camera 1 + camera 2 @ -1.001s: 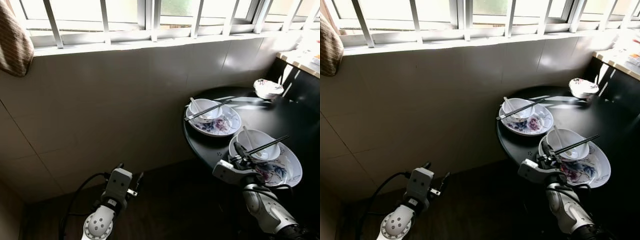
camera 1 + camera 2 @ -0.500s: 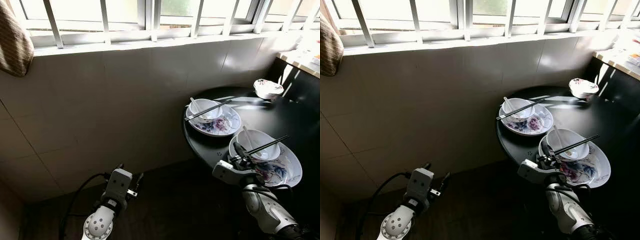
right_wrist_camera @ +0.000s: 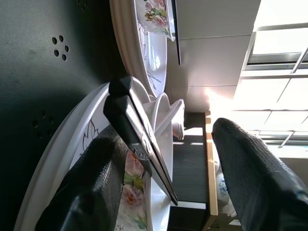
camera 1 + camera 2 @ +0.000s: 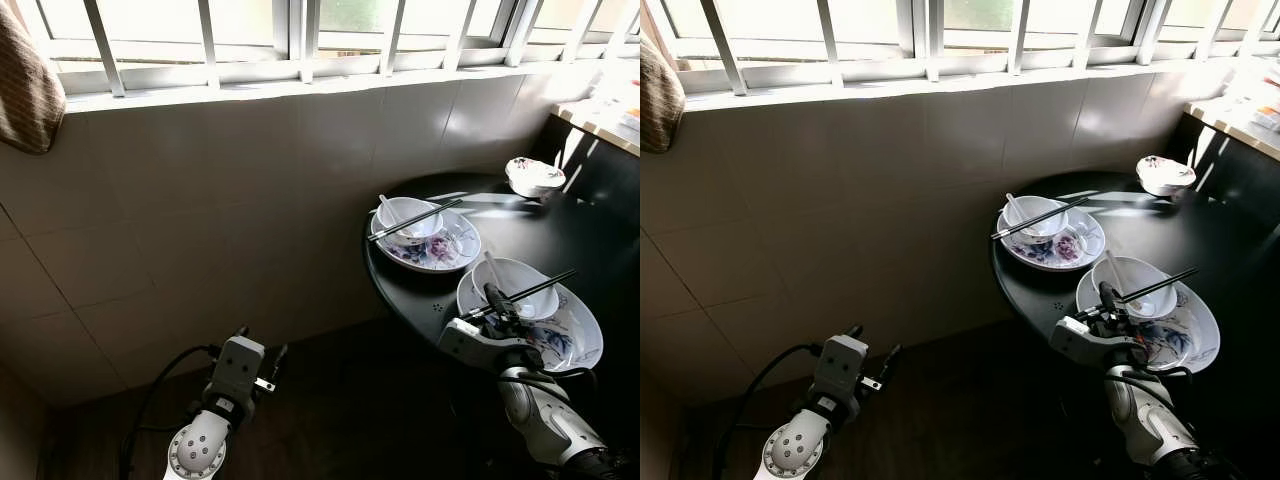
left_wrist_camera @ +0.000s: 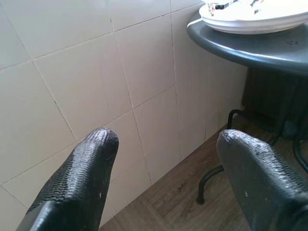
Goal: Kitchen organization
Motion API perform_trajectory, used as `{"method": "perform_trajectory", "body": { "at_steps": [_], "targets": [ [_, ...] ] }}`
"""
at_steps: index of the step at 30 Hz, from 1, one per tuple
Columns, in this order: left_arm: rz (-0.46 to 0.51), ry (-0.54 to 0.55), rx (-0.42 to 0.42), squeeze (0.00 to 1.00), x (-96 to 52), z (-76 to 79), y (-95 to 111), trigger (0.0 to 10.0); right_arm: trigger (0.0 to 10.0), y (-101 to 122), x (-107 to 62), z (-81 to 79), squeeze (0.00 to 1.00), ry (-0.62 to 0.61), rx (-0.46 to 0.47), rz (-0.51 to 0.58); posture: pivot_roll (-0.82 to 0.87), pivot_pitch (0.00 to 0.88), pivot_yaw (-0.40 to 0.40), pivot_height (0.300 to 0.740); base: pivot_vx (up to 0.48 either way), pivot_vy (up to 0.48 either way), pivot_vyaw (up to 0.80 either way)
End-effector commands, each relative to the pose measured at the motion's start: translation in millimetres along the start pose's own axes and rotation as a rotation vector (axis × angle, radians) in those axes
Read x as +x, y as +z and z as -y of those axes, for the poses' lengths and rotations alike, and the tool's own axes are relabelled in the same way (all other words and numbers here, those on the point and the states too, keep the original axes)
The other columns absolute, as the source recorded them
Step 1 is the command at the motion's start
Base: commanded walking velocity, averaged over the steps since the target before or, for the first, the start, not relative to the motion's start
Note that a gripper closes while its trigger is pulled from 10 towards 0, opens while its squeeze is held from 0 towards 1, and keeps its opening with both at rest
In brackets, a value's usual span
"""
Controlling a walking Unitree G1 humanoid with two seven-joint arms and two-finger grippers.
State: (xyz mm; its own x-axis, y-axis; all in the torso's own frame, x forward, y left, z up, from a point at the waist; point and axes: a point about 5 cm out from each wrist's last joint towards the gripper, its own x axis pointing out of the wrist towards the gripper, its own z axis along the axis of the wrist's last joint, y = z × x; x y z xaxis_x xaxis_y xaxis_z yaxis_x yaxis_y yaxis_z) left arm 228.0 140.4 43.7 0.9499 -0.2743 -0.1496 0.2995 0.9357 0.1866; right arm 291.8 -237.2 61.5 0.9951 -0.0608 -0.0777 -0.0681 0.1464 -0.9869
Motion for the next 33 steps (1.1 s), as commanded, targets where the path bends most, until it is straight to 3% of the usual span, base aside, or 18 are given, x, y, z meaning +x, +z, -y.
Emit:
{"method": "perform_trajectory", "body": {
  "at_steps": [1, 16, 17, 18, 19, 21, 22, 33],
  "targets": [
    [0.000, 0.001, -0.008, 0.00, 1.2, -0.5, 0.1, 10.0, 10.0, -5.9, -2.0, -2.6, 0.00, 0.017, 0.016, -0.029, 0.00, 0.000, -0.047, 0.740, 0.000, 0.000, 0.00],
    [0.001, 0.002, -0.011, 0.00, 1.2, 0.2, 0.4, 10.0, 10.0, -7.3, 2.5, 0.9, 0.00, 0.014, 0.008, 0.003, 0.00, 0.000, -0.052, 0.740, 0.000, 0.000, 0.00],
    [0.001, 0.002, -0.012, 0.00, 1.2, 0.2, 0.4, 10.0, 8.7, -7.5, 2.6, 0.9, 0.00, 0.016, 0.008, 0.003, 0.00, 0.000, -0.052, 0.740, 0.000, 0.000, 0.00],
    [0.002, 0.002, -0.012, 0.00, 1.1, 0.3, 0.4, 10.0, 6.2, -7.9, 2.7, 0.7, 0.00, 0.020, 0.009, 0.002, 0.00, 0.000, -0.053, 0.740, 0.000, 0.000, 0.00],
    [0.002, 0.002, -0.012, 0.00, 1.0, 0.3, 0.4, 10.0, 6.2, -8.2, 2.8, 0.6, 0.00, 0.022, 0.010, 0.002, 0.00, 0.000, -0.053, 0.740, 0.000, 0.000, 0.00],
    [0.002, 0.002, -0.013, 0.00, 1.0, 0.4, 0.5, 10.0, 1.2, -8.7, 2.9, -0.5, 0.00, 0.033, 0.015, 0.004, 0.00, 0.000, -0.052, 0.740, 0.000, 0.000, 0.00],
    [0.002, 0.002, -0.013, 0.00, 1.1, 0.5, 0.5, 10.0, 0.0, -9.0, 2.7, -1.0, 0.00, 0.036, 0.014, 0.006, 0.00, 0.000, -0.053, 0.740, 0.000, 0.000, 0.00],
    [0.001, 0.000, -0.018, 0.00, 1.4, 0.7, 0.6, 10.0, 0.0, -12.3, 2.7, -0.6, 0.00, 0.046, -0.014, 0.024, 0.00, 0.000, -0.052, 0.740, 0.000, 0.000, 0.00]
  ]
}}
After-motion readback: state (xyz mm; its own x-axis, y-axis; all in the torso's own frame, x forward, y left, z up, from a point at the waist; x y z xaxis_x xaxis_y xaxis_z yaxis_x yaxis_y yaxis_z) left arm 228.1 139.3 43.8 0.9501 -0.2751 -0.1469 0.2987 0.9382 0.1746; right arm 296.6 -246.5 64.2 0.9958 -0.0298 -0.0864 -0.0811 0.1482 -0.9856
